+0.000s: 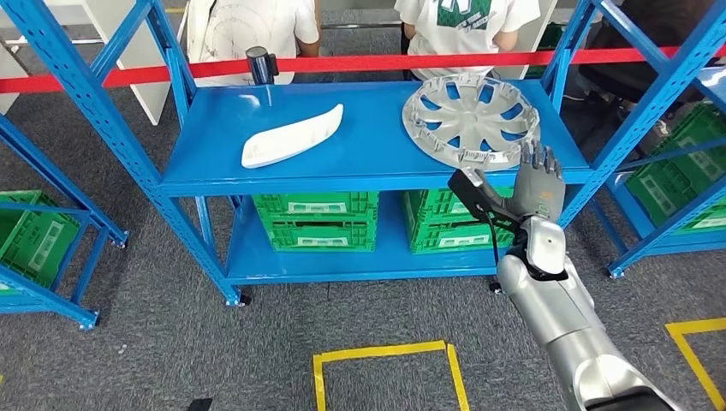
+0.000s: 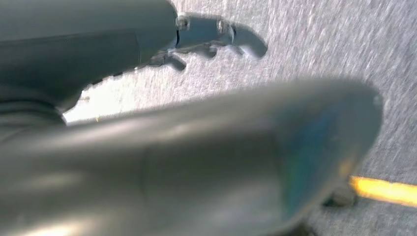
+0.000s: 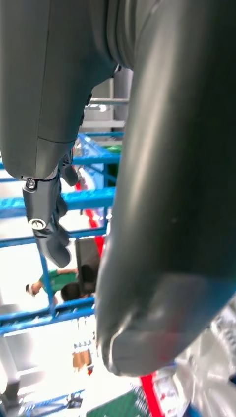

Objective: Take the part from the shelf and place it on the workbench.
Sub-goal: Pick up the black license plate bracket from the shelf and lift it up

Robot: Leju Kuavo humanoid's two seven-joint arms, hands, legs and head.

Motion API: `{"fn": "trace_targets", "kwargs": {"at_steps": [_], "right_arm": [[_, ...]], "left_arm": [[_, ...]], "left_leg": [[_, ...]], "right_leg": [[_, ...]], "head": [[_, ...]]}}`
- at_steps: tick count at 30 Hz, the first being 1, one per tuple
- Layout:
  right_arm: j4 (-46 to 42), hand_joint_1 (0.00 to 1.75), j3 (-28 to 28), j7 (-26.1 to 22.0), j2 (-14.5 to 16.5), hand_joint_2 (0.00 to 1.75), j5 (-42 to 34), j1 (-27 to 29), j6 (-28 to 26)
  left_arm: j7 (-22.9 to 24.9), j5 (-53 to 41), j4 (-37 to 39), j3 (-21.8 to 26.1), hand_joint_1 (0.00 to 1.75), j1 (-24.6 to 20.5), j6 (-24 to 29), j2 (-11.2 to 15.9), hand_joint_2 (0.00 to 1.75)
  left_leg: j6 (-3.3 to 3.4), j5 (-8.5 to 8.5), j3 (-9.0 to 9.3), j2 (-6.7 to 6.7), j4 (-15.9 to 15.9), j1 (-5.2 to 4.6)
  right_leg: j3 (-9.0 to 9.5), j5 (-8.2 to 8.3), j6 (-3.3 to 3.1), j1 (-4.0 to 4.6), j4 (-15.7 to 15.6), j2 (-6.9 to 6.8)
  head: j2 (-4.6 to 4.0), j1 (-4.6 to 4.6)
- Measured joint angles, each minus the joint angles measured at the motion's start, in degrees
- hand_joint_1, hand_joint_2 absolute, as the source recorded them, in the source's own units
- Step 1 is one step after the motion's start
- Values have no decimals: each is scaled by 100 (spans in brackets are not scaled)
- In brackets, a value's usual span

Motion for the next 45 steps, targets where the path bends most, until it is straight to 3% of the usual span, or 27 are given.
{"fn": "trace_targets", "kwargs": {"at_steps": [2, 4, 5, 7, 9, 13, 15, 17, 19, 20, 21, 23, 25, 27, 29, 31, 33, 34, 35, 38, 40, 43, 45], "right_arm": [[-1, 0, -1, 1, -1, 0, -1, 20, 16], [-1, 0, -1, -2, -1, 0, -1, 49, 30], [-1, 0, -1, -4, -1, 0, -1, 54, 32], [0, 0, -2, -11, -4, 0, -1, 55, 33], [0, 0, -2, -16, -7, 0, -2, 55, 33], [-9, 0, -3, -18, -6, 0, -3, 65, 31], [-21, 0, -4, -18, -3, 0, -1, 56, 30], [-27, 0, -4, -18, -2, 0, 1, 59, 31], [-27, 0, -4, -18, -2, 0, 1, 83, 33], [-27, 0, -4, -18, -2, 0, 2, 91, 33], [-29, 0, -4, -19, -1, 0, 2, 94, 33], [-34, 0, -4, -26, 9, 0, 7, 92, 36], [-38, 0, -4, -36, 25, 0, 10, 89, 46], [-45, 0, -4, -38, 37, 0, 8, 91, 55], [-50, 0, -4, -38, 40, 0, 4, 90, 54], [-51, 0, -5, -30, 38, 0, -2, 83, 50], [-51, 0, -6, -20, 35, 0, -11, 100, 49], [-51, 0, -7, -16, 34, 0, -16, 113, 49], [-51, 0, -8, -16, 33, 0, -24, 122, 48], [-50, 0, -13, -16, 25, 0, -42, 133, 41], [-50, 0, -17, -15, 22, 0, -55, 153, 37], [-51, 0, -43, -15, 22, 0, -75, 194, 25], [-52, 0, -69, -16, 20, 0, -85, 195, 13]], "left_arm": [[-10, -3, 0, 0, 0, -9, 0, 4, 0], [-19, -3, 0, 0, 0, -5, 0, 1, 0], [-22, -3, 0, 0, 0, -3, -1, -2, 0], [-31, -3, -1, 0, 0, -3, -3, -8, 0], [-42, -3, -2, 0, 0, -13, -6, -8, 0], [-56, -3, -3, 0, 0, -15, -3, 2, 0], [-58, -3, -4, 0, 0, -25, 3, 2, 0], [-56, -3, -3, 0, 0, -27, 4, -5, 0], [-51, -3, -1, 0, 0, -11, 4, -5, 0], [-48, -3, 0, 0, 0, -5, 4, -5, 0], [-46, -3, 0, 0, 0, -3, 4, -4, 0], [-44, -3, 3, 0, 0, 1, 5, 2, 0], [-43, -3, 6, 0, 0, 1, 6, 10, 0], [-40, -5, 5, 0, 0, -2, 8, 13, 0], [-42, -14, 1, 0, 0, -9, 9, 14, 0], [-51, -28, -2, 0, 0, -24, 8, 18, 0], [-55, -36, -2, 0, 0, -26, 5, 19, 0], [-55, -36, -1, 0, 0, -22, 4, 17, 0], [-55, -37, -1, 0, 0, -18, 4, 14, 0], [-55, -44, -1, 0, 0, -23, 4, 16, 0], [-50, -49, -3, 0, 0, -31, 4, 30, 0], [-32, -57, -5, 0, 0, -31, 4, 39, 0], [-23, -61, -9, -1, 0, -46, 4, 38, 0]], "left_leg": [[27, -81, 69, -9, 3, -1], [19, -179, 168, -18, 12, -2], [8, -233, 234, -21, 17, -1], [-30, -351, 368, -23, 23, -2], [-93, -449, 464, -28, 17, -12], [-232, -518, 543, -21, 101, -27], [-285, -649, 327, -8, 535, -15], [-325, -908, -124, 0, 1272, -2], [-329, -1024, -480, 0, 1672, 0], [-316, -913, -523, 1, 1580, -3], [-292, -696, -472, 1, 1301, -9], [-205, -164, -249, 4, 512, -45], [-125, 40, -106, 2, 76, -85], [-71, 0, -39, -2, 7, -84], [-12, -9, 64, -6, -53, -53], [28, -56, 164, -13, -88, -27], [31, -137, 236, -20, -87, -16], [19, -186, 282, -24, -82, -9], [-1, -238, 336, -26, -73, 3], [-100, -421, 519, -31, -22, 49], [-191, -525, 568, -33, -15, 46], [-318, -567, 627, -25, 22, 38], [-363, -648, 517, -6, 328, 44]], "right_leg": [[-500, -270, 46, -8, 721, -10], [-820, -391, 63, -13, 987, -14], [-826, -263, 60, -14, 820, -17], [-621, 300, 29, -13, 73, -31], [-435, 620, -31, 15, -488, -44], [-280, 618, -190, 12, -620, -30], [-154, 560, -261, -6, -636, -27], [-65, 476, -300, 1, -638, -25], [42, 380, -311, 13, -638, -14], [113, 326, -311, 19, -638, -8], [193, 268, -308, 25, -638, -5], [330, 149, -283, 38, -639, -5], [397, 72, -226, 45, -639, 1], [419, 76, -162, 50, -605, 8], [305, 97, -108, 46, -342, 0], [-68, -37, -45, 24, 261, -9], [-540, -310, 16, -8, 864, -12], [-704, -367, 41, -26, 983, -14], [-775, -302, 62, -42, 916, -18], [-537, 413, 123, -86, -82, -38], [-403, 582, 68, -78, -486, -52], [-320, 552, -106, -74, -517, -31], [-219, 512, -193, -82, -524, -23]], "head": [[0, 8], [0, 8], [0, 9], [0, 10], [0, 9], [0, 8], [0, -16], [0, -38], [0, -39], [0, -39], [0, -39], [0, -35], [0, -32], [0, -34], [0, -26], [0, -10], [0, -4], [0, -2], [0, -2], [0, 9], [0, 24], [0, 22], [0, 4]]}}
